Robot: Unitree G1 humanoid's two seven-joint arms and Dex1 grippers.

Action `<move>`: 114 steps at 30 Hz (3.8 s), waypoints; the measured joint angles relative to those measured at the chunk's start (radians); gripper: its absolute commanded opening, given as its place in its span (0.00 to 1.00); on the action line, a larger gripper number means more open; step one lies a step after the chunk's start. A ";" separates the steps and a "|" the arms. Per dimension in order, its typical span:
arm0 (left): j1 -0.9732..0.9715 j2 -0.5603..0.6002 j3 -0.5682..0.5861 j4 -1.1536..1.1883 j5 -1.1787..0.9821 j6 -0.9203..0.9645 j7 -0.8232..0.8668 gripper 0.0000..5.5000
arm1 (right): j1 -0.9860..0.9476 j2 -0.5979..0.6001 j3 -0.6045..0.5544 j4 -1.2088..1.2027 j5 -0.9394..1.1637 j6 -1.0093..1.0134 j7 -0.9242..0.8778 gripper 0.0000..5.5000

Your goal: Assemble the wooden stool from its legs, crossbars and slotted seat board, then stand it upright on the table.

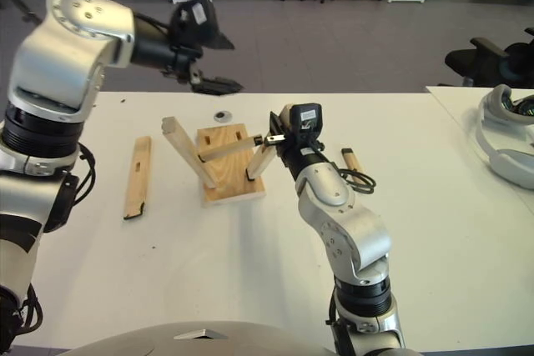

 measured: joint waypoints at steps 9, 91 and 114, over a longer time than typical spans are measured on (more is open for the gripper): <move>0.385 -0.177 0.339 -0.450 -0.013 0.220 0.466 0.73 | -0.055 -0.042 -0.042 0.071 0.007 0.006 0.103 0.22; 0.775 -0.136 0.064 -0.453 0.053 -0.383 0.656 0.73 | -0.136 -0.126 -0.134 0.270 -0.034 -0.202 0.468 0.44; 0.684 -0.074 0.119 -0.320 -0.010 -0.467 0.542 0.73 | -0.103 -0.212 -0.335 0.368 0.243 -0.307 0.715 0.44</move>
